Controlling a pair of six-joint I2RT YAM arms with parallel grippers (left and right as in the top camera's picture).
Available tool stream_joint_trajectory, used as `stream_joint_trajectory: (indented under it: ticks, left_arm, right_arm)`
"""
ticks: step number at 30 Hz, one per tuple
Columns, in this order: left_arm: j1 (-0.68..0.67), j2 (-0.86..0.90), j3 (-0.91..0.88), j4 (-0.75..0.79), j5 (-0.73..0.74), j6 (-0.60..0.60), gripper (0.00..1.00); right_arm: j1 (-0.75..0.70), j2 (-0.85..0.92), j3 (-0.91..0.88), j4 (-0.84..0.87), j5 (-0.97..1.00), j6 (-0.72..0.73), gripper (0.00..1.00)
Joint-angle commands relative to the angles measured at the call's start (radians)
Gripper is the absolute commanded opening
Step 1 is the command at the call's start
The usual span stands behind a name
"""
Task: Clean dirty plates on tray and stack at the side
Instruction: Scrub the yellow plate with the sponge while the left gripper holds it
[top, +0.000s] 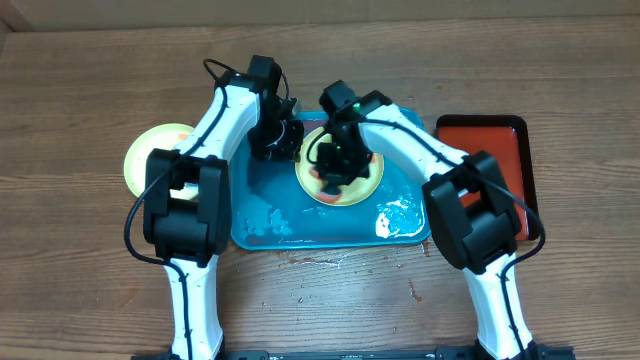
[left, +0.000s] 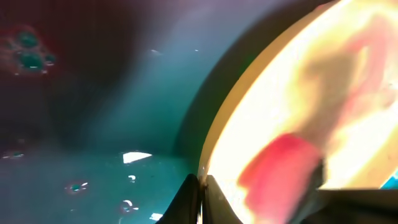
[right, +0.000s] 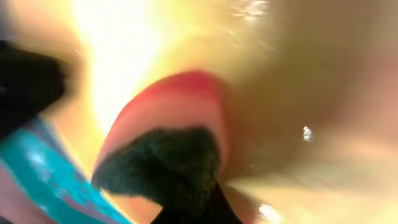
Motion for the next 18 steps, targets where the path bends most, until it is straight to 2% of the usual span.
stream_joint_trajectory:
  ticks: [1,9,14,18]
  left_arm:
    - [0.048,-0.024,0.01,0.004,0.014,0.014,0.04]
    - [0.052,-0.024,0.01,-0.005,0.016,0.018,0.04]
    - [0.052,-0.024,0.01,-0.011,0.018,0.018,0.04]
    - [0.052,-0.024,0.008,-0.012,0.018,0.018,0.04]
  right_arm:
    - [-0.061,0.033,0.023,-0.063,0.192,-0.024,0.04]
    - [-0.088,0.033,0.127,-0.111,0.433,-0.02,0.04]
    - [-0.076,0.042,0.122,-0.016,0.407,-0.019,0.04]
    - [-0.064,0.08,0.122,0.041,0.308,-0.02,0.04]
